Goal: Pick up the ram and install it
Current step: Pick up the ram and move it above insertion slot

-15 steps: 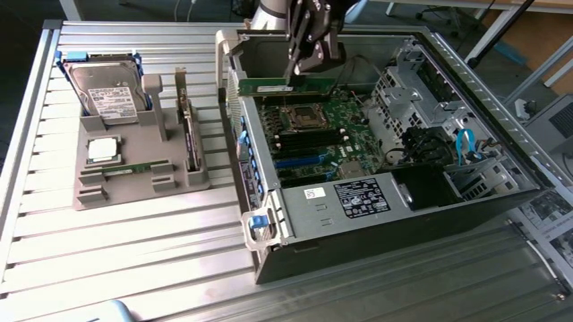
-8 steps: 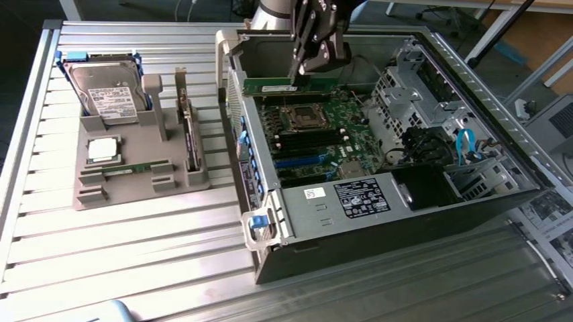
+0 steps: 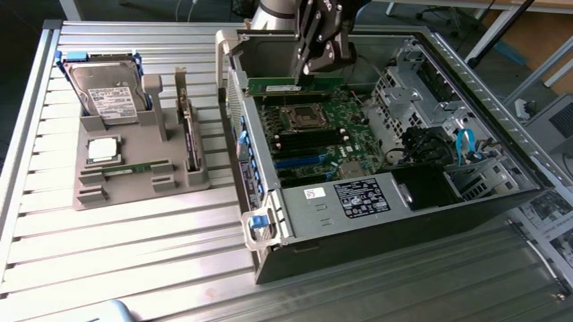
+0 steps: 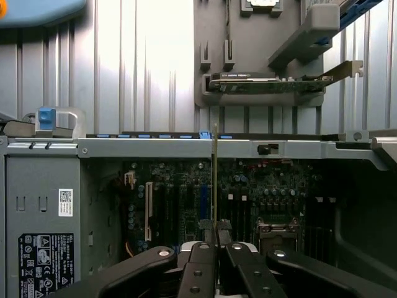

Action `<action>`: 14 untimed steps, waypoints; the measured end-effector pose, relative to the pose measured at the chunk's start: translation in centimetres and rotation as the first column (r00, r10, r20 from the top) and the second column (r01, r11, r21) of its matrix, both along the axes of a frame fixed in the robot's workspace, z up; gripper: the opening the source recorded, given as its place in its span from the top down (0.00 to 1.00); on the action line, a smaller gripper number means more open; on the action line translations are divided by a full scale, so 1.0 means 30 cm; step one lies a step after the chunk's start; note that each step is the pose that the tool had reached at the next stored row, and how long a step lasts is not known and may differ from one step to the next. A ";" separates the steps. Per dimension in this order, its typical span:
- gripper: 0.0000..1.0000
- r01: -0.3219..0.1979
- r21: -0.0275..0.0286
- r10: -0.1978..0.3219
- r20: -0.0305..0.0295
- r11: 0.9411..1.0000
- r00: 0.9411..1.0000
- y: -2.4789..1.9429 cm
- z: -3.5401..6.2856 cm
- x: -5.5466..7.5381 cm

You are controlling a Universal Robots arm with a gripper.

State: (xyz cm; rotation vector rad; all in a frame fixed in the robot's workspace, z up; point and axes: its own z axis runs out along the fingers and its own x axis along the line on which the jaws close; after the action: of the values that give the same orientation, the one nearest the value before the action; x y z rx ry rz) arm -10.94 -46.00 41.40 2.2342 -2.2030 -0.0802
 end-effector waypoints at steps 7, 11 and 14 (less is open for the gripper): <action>0.88 0.000 0.000 0.000 0.000 1.000 1.000 0.000 0.000 0.022; 0.88 0.000 0.000 0.000 0.000 1.000 1.000 0.000 0.000 0.033; 0.88 0.000 0.000 0.000 0.000 1.000 1.000 0.000 0.000 0.041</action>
State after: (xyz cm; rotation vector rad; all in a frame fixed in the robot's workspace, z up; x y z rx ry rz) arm -9.70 -46.00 41.40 2.2341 -2.2030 -0.0802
